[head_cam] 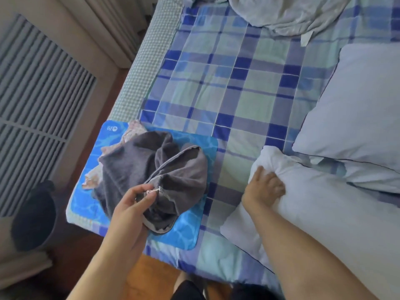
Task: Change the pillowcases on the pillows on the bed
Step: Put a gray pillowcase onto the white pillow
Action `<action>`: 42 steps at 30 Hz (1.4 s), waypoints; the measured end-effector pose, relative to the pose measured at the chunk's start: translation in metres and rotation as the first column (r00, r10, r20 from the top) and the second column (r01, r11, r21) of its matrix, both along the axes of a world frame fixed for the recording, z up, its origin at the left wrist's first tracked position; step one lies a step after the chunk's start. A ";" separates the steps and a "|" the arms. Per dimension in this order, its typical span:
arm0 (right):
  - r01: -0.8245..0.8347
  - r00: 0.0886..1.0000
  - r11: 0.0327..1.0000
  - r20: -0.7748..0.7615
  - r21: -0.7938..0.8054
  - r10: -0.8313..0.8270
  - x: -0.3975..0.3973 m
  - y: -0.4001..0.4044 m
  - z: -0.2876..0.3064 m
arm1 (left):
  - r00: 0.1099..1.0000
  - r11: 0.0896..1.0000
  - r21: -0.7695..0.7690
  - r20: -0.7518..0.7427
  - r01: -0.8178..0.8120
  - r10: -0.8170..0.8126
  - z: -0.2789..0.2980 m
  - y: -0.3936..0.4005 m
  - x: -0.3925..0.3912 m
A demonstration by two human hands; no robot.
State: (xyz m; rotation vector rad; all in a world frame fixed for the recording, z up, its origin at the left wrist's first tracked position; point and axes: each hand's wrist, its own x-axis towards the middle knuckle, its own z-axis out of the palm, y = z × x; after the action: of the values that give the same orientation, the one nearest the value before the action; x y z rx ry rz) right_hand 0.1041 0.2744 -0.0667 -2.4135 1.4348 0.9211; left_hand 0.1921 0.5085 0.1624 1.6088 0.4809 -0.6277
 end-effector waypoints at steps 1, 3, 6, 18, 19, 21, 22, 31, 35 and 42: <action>-0.024 0.999 1.000 0.033 -0.010 0.024 -0.010 -0.001 0.010 | 1.000 1.000 -0.006 0.000 0.018 -0.018 0.000 -0.001 0.002; 0.009 0.987 1.000 0.158 0.021 -0.012 -0.034 -0.005 0.042 | 0.998 0.997 -0.044 0.007 0.067 -0.067 0.006 -0.006 0.007; 0.111 0.924 0.984 0.351 0.139 -0.154 -0.064 -0.010 0.123 | 0.985 0.981 -0.107 0.075 0.164 -0.157 0.025 -0.007 0.019; -0.416 0.710 0.838 0.701 0.353 0.058 -0.123 -0.028 0.482 | 0.842 0.869 -0.202 0.418 0.451 -0.340 0.127 -0.025 0.064; -0.458 0.685 0.787 0.728 0.413 0.016 -0.129 -0.028 0.492 | 0.842 0.860 -0.223 0.419 0.459 -0.340 0.132 -0.025 0.058; -0.498 0.666 0.724 0.745 0.478 -0.035 -0.138 -0.034 0.499 | 0.840 0.842 -0.256 0.417 0.475 -0.347 0.138 -0.027 0.041; -0.501 0.677 0.714 0.735 0.489 -0.029 -0.140 -0.038 0.496 | 0.833 0.831 -0.260 0.419 0.492 -0.362 0.140 -0.029 0.031; -0.212 0.518 0.969 0.855 0.123 0.005 -0.141 -0.015 0.352 | 0.781 0.791 -0.177 0.386 0.585 -0.491 0.125 -0.043 -0.044; -0.225 0.198 0.974 0.978 -0.019 0.065 -0.153 0.001 0.358 | 0.794 0.829 -0.143 0.413 0.540 -0.446 0.133 -0.029 -0.047; 0.006 0.177 0.999 0.983 0.042 -0.043 -0.162 -0.017 0.371 | 0.744 0.837 0.002 0.456 0.548 -0.488 0.142 -0.022 -0.051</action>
State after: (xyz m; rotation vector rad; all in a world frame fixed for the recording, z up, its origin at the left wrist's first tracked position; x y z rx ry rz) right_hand -0.0578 0.2572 0.3047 -2.0600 0.8092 -0.7044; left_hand 0.1408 0.4864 0.3047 1.6965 -0.3671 -0.6595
